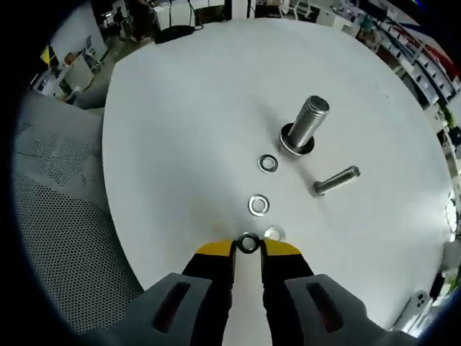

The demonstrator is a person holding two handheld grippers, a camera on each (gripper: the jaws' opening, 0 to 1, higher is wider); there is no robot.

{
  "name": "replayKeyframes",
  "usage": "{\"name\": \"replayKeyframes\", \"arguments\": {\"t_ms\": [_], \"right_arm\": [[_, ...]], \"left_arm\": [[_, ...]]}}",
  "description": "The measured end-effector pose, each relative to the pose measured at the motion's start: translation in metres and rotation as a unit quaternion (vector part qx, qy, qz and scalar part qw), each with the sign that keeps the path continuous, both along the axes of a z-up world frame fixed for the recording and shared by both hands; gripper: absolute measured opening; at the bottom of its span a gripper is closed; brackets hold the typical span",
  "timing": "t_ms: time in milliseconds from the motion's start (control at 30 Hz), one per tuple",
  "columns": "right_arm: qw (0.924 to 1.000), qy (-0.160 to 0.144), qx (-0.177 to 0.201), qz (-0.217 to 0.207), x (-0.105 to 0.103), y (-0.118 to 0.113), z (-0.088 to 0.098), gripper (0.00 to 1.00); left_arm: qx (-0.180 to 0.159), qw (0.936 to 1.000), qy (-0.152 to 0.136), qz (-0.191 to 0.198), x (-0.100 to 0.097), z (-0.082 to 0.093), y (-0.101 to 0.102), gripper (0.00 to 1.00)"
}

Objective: Place the washer onto the threaded stud by aligning its center hole with the stud, sliding it down to the base, and recovering from edge contact or off-axis alignment until the washer reaches the visible bottom stop.

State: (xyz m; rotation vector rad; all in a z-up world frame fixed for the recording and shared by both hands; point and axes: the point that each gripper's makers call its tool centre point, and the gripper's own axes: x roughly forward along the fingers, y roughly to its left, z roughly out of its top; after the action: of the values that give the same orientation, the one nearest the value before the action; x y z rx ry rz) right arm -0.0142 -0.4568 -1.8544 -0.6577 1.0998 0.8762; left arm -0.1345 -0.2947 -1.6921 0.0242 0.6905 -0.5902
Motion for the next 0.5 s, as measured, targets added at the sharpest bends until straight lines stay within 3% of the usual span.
{"name": "replayKeyframes", "arguments": {"t_ms": [67, 167, 500], "right_arm": [[1.0000, 0.005, -0.001, -0.001, 0.0007, 0.0002, 0.0016, 0.16], [0.9995, 0.005, -0.010, 0.030, 0.0005, 0.0008, -0.0003, 0.16], [0.9956, 0.013, -0.079, 0.049, -0.0011, 0.0067, -0.0020, 0.15]], "left_arm": [[-0.001, 1.0000, -0.002, 0.001, 0.0004, 0.0006, 0.0002, 0.19], [-0.002, 1.0000, -0.002, 0.003, 0.0007, 0.0006, 0.0006, 0.19], [0.000, 1.0000, 0.001, 0.000, 0.0005, -0.0005, -0.0005, 0.17]]}}
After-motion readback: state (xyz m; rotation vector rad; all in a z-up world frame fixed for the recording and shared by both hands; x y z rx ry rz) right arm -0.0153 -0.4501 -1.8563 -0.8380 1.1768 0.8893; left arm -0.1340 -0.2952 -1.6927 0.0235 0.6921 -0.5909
